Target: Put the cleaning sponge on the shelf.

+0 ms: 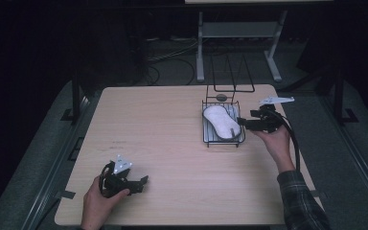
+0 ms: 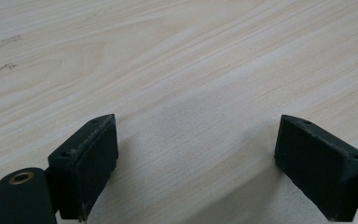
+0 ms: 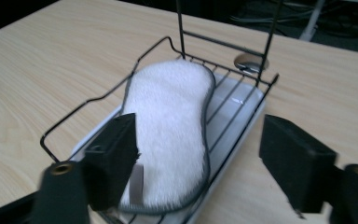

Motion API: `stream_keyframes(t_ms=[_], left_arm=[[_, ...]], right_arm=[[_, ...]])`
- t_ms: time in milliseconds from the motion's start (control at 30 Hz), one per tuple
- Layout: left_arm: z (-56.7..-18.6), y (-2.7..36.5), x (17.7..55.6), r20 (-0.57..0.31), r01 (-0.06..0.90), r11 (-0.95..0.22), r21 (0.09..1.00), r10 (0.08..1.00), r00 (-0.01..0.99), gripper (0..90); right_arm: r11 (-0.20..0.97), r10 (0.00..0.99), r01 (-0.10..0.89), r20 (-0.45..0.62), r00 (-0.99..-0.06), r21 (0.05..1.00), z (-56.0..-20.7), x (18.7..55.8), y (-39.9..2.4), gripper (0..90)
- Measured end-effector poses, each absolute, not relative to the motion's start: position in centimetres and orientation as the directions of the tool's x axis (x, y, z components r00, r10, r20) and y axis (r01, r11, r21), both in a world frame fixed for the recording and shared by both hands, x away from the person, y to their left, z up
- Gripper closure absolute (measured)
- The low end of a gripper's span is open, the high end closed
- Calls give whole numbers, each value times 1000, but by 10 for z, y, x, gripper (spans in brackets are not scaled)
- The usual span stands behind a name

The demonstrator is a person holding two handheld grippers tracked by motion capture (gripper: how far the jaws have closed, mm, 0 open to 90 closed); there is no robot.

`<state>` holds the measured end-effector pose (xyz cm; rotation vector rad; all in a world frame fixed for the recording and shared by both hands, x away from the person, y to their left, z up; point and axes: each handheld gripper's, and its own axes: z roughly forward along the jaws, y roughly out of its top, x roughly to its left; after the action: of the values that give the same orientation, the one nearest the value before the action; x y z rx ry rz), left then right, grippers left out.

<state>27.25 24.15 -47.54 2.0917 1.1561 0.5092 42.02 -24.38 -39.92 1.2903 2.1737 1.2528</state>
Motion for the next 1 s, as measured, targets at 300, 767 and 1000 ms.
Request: stream_keyframes(t_ms=[300, 767, 1000], left_arm=[[-475, 241, 272, 11, 581, -371, 724, 849, 528, 126], [-475, 242, 272, 11, 581, -371, 724, 849, 528, 126], [-475, 242, 272, 12, 581, -372, 724, 849, 528, 126]], right_arm=[[216, 837, 567, 149, -527, 795, -402, 399, -252, 126], [240, 831, 574, 140, -539, 783, -413, 365, -262, 87], [285, 837, 591, 105, -537, 754, -424, 345, -265, 85]])
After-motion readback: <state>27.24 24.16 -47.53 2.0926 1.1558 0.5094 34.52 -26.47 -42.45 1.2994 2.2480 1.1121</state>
